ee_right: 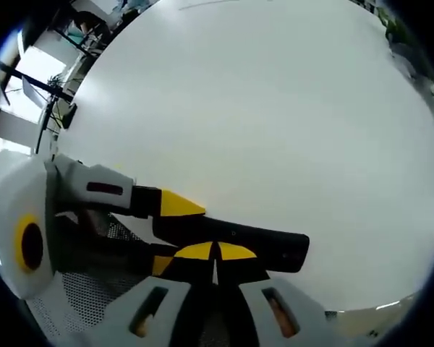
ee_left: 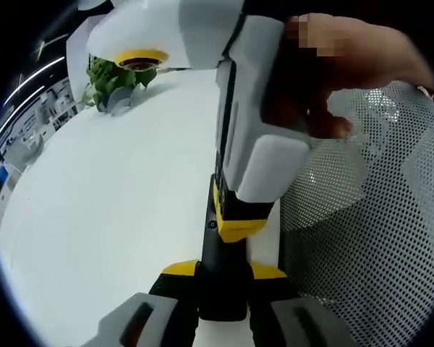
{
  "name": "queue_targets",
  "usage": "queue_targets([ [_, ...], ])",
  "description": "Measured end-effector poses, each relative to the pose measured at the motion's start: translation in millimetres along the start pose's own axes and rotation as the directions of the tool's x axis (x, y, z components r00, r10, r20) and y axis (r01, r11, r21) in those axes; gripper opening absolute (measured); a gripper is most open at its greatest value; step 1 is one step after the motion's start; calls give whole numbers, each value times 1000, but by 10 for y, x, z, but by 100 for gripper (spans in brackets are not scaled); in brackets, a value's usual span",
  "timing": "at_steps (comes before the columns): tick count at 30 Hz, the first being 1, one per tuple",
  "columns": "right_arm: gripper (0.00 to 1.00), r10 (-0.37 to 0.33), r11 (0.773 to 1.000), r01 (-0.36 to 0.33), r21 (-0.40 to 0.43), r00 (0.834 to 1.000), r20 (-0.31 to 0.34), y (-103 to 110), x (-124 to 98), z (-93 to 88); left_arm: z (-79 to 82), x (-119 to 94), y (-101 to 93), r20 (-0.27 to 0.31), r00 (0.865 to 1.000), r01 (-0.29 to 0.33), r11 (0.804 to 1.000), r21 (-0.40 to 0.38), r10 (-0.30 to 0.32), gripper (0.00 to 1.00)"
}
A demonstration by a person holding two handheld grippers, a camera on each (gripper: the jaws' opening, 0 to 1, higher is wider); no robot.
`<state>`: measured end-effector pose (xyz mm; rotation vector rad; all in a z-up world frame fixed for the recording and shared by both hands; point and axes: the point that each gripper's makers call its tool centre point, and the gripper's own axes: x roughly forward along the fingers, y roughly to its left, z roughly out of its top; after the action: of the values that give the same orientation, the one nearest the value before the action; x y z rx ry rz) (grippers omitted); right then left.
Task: Press the specified remote control buttons in sequence, fully releasing each button before pressing the next.
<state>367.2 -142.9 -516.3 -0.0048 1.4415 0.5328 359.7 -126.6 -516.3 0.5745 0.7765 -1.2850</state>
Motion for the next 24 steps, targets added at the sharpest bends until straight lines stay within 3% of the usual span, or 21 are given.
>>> queue_targets([
  [5, 0, 47, 998, -48, -34, 999, -9, 20, -4, -7, 3, -1, -2, 3, 1000, 0, 1000, -2, 0, 25],
  [6, 0, 55, 989, -56, -136, 998, -12, 14, -11, 6, 3, -2, -1, 6, 1000, 1, 1000, -4, -1, 25],
  [8, 0, -25, 966, 21, -257, 1000, -13, -80, -87, 16, 3, -2, 1, 9, 1000, 1, 1000, -5, -1, 25],
  [9, 0, -26, 940, 32, -341, 999, 19, -83, -135, 91, 3, 0, 3, 10, 1000, 2, 1000, -5, -2, 25],
  [11, 0, -2, 908, 25, -419, 999, 54, -50, -198, 167, 4, -2, 3, 11, 1000, 3, 1000, -6, -3, 25],
  [15, 0, 61, 819, -43, -572, 998, 13, 85, -302, 165, 4, -6, 2, 16, 1000, 7, 1000, -6, -6, 25],
  [18, 0, 39, 724, -25, -689, 999, 5, 113, -313, 156, -2, -9, -6, 21, 1000, 10, 1000, 8, -10, 25],
  [19, 0, 40, 704, -29, -709, 999, -2, 122, -306, 141, -6, -7, -6, 23, 1000, 11, 1000, 14, -11, 25],
  [21, 0, 42, 676, -46, -735, 999, -25, 133, -278, 93, -12, -10, -7, 24, 1000, 14, 1000, 17, -14, 25],
  [24, 0, 51, 661, -75, -746, 997, -55, 143, -251, 19, -14, -9, -17, 5, 1000, 25, 999, 46, -25, 25],
])
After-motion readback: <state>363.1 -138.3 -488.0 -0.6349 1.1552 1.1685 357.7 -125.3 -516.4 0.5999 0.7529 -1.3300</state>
